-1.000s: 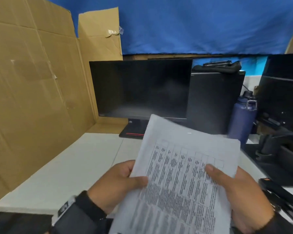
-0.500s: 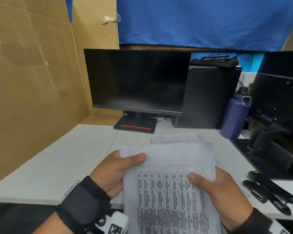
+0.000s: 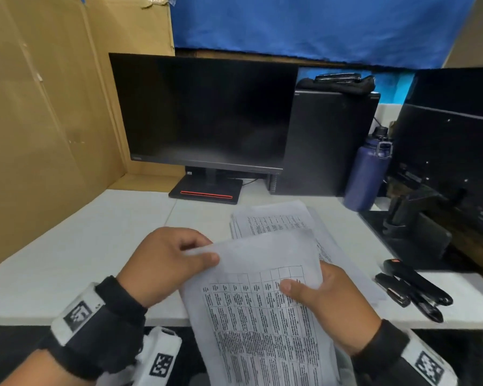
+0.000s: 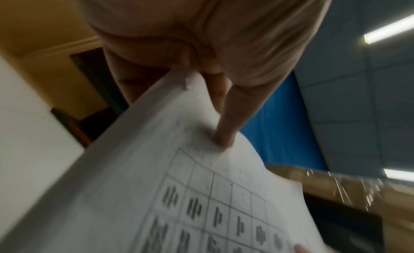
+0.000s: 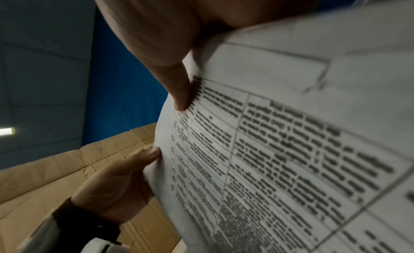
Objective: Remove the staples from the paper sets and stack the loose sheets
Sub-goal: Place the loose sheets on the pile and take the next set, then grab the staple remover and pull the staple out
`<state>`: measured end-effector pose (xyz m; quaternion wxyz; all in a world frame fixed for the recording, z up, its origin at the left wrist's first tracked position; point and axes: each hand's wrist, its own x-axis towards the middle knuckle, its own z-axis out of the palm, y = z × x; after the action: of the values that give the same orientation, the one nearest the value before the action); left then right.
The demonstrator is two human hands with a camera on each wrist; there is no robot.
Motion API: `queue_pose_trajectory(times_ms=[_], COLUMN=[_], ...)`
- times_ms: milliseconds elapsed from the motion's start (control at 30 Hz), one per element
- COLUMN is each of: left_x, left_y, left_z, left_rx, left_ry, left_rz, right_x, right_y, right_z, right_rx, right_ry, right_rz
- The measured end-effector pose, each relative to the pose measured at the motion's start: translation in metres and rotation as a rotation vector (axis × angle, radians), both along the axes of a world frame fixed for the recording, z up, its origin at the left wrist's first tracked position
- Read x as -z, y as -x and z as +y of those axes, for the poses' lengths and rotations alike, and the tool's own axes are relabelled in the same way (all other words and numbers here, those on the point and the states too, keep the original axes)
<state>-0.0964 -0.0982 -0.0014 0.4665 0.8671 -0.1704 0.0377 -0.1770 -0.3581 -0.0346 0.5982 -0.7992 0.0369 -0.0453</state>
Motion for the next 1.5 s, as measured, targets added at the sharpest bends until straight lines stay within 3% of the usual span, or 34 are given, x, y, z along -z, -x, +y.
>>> queue_pose_trajectory(times_ms=[67,133,300,367,433,533,633,800,967,1133,1267,1333,1500], left_x=[-0.001,-0.001,0.002,0.004,0.008,0.012,0.021,0.021,0.021,0.020,0.012,0.009,0.009], left_y=[0.006,0.011,0.013,0.008,0.002,-0.002,-0.005,-0.004,-0.002,-0.003,0.004,0.010,0.023], left_z=[0.002,-0.001,-0.009,-0.005,0.000,0.007,0.008,0.006,0.007,0.002,-0.009,-0.015,-0.028], left_rx=[0.019,0.052,0.151,0.165,0.164,0.192,0.190,0.115,0.061,0.003,0.035,0.079,0.160], left_ry=[-0.322,-0.457,-0.161,-0.047,0.073,0.184,0.193,0.325,0.304,0.413,0.544,0.612,0.671], left_rz=[-0.101,-0.187,0.061,0.149,0.258,0.395,0.420,0.506,0.460,0.478,0.547,0.606,0.634], right_x=[0.001,0.000,-0.010,-0.017,-0.021,-0.014,0.012,0.025,0.019,-0.026,-0.056,-0.055,-0.023], right_y=[0.001,0.002,0.003,0.003,0.000,-0.010,-0.018,-0.017,-0.015,-0.006,0.014,0.020,0.012], right_z=[0.001,0.002,-0.007,-0.027,-0.060,-0.114,-0.140,-0.135,-0.132,-0.110,-0.035,0.003,0.042], right_rx=[-0.036,-0.048,-0.059,-0.057,0.086,0.361,0.379,0.398,0.410,0.549,0.336,0.206,0.083], right_ry=[0.033,0.051,0.177,0.411,0.752,1.168,1.224,1.390,1.333,1.216,0.866,0.756,0.762], right_rz=[0.001,-0.009,-0.047,-0.101,-0.106,0.095,0.375,0.389,0.431,0.064,-0.390,-0.464,-0.536])
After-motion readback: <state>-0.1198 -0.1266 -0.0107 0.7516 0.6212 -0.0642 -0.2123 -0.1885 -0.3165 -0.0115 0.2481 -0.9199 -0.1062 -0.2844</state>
